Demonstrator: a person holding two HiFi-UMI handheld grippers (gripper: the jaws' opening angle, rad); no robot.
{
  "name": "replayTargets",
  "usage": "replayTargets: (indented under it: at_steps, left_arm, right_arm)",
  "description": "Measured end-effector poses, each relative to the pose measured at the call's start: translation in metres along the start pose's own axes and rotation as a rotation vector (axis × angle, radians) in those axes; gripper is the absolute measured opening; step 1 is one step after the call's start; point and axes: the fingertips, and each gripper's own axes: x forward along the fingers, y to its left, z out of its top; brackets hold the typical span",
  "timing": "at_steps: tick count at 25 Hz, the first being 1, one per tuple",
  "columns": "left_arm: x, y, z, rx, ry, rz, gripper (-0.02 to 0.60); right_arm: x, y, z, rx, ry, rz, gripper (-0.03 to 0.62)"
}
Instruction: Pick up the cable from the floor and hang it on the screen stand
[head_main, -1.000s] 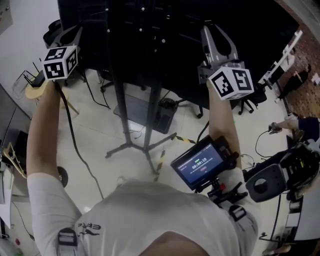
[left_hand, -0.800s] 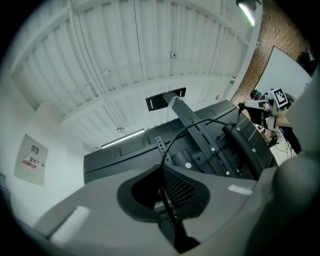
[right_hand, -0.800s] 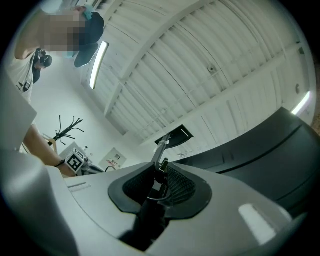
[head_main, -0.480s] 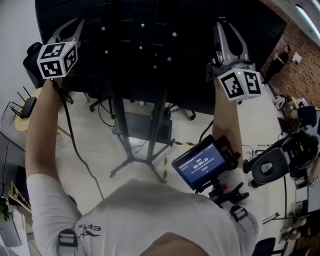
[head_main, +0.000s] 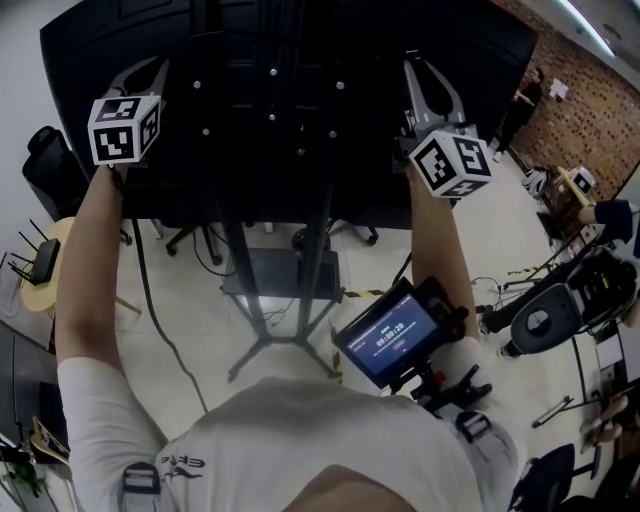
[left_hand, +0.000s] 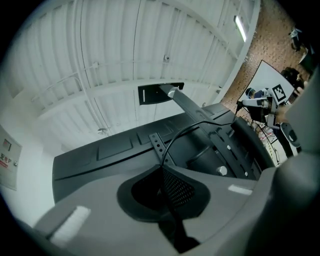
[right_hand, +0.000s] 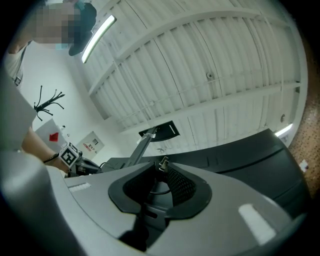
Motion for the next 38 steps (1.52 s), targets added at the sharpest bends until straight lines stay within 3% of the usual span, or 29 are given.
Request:
replayTargets:
  at_steps: [8, 16, 18, 19, 22, 30, 38]
  left_arm:
    - [0.015, -0.005, -0.030, 0.002, 0.099, 0.012, 0.012]
    - [0.015, -0.013, -0.033, 0.078, 0.145, 0.020, 0.012]
    - [0.016, -0.013, -0.034, 0.075, 0.140, 0.021, 0.012]
    - [0.017, -0.012, -0.034, 0.071, 0.141, 0.023, 0.012]
    - [0.015, -0.010, -0.036, 0.069, 0.156, 0.029, 0.011]
    - [0.021, -0.021, -0.030, 0.116, 0.156, 0.035, 0.011]
    - [0.017, -0.019, -0.028, 0.123, 0.156, 0.039, 0.012]
  right_arm:
    - [-0.008, 0.000, -0.022, 0.006, 0.046, -0.002, 0.092]
    - [-0.029, -0.014, -0.039, 0.023, 0.072, -0.047, 0.083]
    - [-0.034, -0.021, -0.045, 0.033, 0.078, -0.075, 0.058]
    - [-0.036, -0.024, -0.047, 0.041, 0.080, -0.087, 0.012]
    - [-0.036, -0.019, -0.055, 0.037, 0.102, -0.070, 0.012]
    - [-0.029, 0.006, -0.060, -0.025, 0.147, 0.000, 0.014]
    - [-0.024, 0.008, -0.077, -0.149, 0.247, -0.008, 0.094]
